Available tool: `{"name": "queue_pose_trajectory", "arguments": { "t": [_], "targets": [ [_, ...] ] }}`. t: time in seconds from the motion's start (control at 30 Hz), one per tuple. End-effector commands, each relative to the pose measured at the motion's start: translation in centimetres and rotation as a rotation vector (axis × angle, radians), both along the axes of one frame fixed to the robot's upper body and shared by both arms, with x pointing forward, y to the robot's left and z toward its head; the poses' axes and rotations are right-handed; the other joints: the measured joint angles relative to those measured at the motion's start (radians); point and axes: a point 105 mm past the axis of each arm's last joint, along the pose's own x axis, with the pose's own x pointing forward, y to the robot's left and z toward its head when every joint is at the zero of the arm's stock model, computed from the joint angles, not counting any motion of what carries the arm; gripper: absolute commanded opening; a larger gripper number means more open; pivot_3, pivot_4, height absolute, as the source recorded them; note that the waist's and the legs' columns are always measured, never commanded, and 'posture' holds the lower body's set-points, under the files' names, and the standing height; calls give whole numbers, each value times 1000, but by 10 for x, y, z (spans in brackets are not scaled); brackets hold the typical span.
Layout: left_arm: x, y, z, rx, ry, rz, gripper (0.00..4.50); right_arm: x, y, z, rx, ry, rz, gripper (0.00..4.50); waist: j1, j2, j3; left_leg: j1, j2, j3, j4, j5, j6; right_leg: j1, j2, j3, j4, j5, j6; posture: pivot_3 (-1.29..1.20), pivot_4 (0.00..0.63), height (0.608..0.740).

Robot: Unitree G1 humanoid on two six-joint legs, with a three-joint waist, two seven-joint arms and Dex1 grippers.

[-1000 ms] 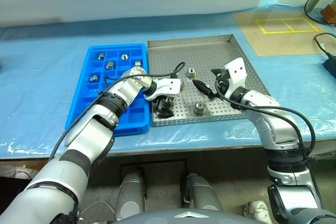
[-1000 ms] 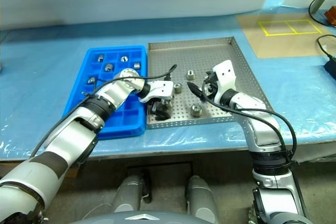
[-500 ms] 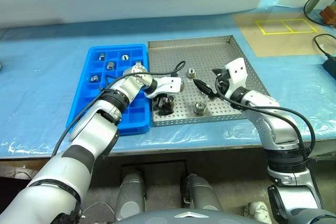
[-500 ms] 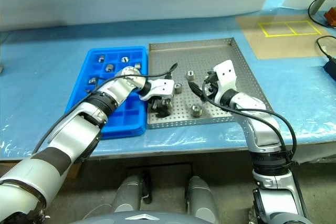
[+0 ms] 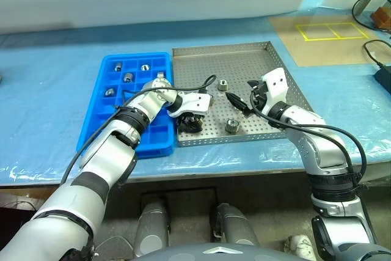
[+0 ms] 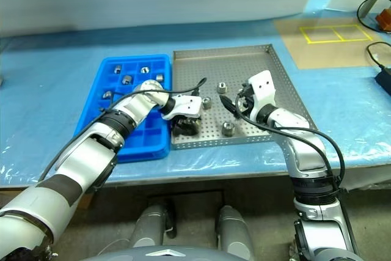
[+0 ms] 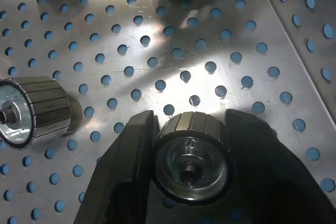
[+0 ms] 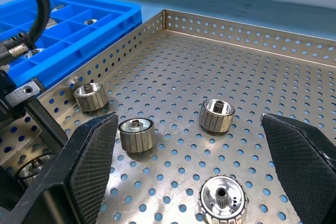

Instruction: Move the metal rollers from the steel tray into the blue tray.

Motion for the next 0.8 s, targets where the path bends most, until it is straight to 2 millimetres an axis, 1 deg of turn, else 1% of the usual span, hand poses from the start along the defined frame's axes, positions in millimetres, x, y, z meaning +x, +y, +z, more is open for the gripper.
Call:
{"name": "queue_pose_trajectory", "arguments": {
  "t": [0.03, 0.07, 0.13, 0.17, 0.23, 0.3, 0.4, 0.47, 0.53, 0.6, 0.63, 0.67, 0.7, 0.73, 0.8],
  "targets": [
    [3, 6, 19, -84, -29, 28, 1852, -1, 3, 15, 5, -63, 16, 4500, -3, 0, 0, -2, 0, 0, -1, 0, 1, -2, 0, 0, -1, 0, 0, -293, 150, 740],
    [2, 7, 24, -105, -46, 22, 1852, -1, 4, 16, 7, -63, 19, 4500, -6, 0, 0, -4, 0, 0, -1, -1, 1, -3, 0, 0, -1, 0, 0, -293, 150, 740],
    [-3, 8, 42, -178, -88, 2, 1852, -2, 6, 19, 20, -64, 38, 4500, -11, 0, 0, -8, 0, 0, -1, 1, 5, -7, 0, 0, -1, 0, 0, -284, 150, 740],
    [-6, 9, 54, -221, -143, -5, 1852, -5, 11, 20, 32, -56, 74, 4500, -12, 0, 0, -10, 0, 0, -1, 0, 5, -10, 0, -1, 0, 0, 0, -283, 150, 740],
    [-15, 14, 79, -312, -194, -6, 1852, -14, 20, 20, 38, -35, 150, 4500, -14, 1, 0, -13, 0, 0, 0, 0, 5, -13, 0, -1, 0, 0, 0, -268, 150, 740],
    [-28, 25, 99, -408, -220, -3, 1852, -22, 28, 16, 27, -12, 215, 4500, -13, 1, 1, -14, 0, 0, 0, 0, 5, -13, 0, -2, 0, 0, 0, -244, 150, 740],
    [-37, 48, 116, -508, -258, 52, 1852, -26, 38, 17, -11, -14, 282, 4500, -15, 2, 1, -12, 1, 0, 0, 0, 5, -12, 0, -2, 0, 0, 0, -209, 150, 740],
    [-39, 68, 124, -559, -268, 133, 1852, -26, 49, 24, -3, -25, 338, 4500, -16, 3, 1, -11, 1, 0, 0, -1, 1, -11, 0, -2, 0, 0, 0, -159, 150, 740],
    [-36, 92, 131, -605, -294, 245, 1852, -26, 62, 28, -3, -29, 407, 4500, -14, 4, 2, -10, 1, 0, 0, 0, 0, -11, 0, -2, 2, 0, -1, -120, 150, 740],
    [-33, 110, 134, -625, -320, 343, 1852, -28, 75, 31, -9, -34, 477, 4500, -11, 4, 2, -10, 2, 0, 0, 1, -2, -12, 0, -2, 3, 1, -2, -60, 150, 740],
    [-31, 123, 135, -635, -337, 412, 1852, -30, 86, 35, 6, -39, 529, 4500, -7, 4, 2, -9, 2, 0, 0, 2, -3, -12, 1, -2, 3, 1, -2, -45, 150, 740],
    [-29, 137, 134, -641, -353, 484, 1852, -32, 98, 38, 13, -46, 583, 4500, -6, 4, 2, -9, 2, 0, 0, 2, -3, -12, 1, -2, 3, 1, -2, -28, 150, 740],
    [-29, 146, 133, -645, -364, 533, 1852, -33, 106, 40, 16, -50, 619, 4500, -3, 4, 2, -9, 3, 0, 0, 2, -3, -12, 1, -2, 3, 1, -2, -14, 150, 740],
    [-29, 163, 128, -638, -378, 612, 1852, -32, 119, 42, 20, -54, 665, 4500, 2, 4, 2, -10, 2, 0, -1, 2, -3, -12, 1, -2, 3, 1, -2, 34, 150, 740],
    [-31, 181, 121, -629, -395, 702, 1852, -30, 132, 45, 25, -57, 716, 4500, 13, 4, 2, -10, 2, 0, -2, 2, -3, -14, 1, -2, 2, 1, -2, 72, 150, 740]
  ]
}}
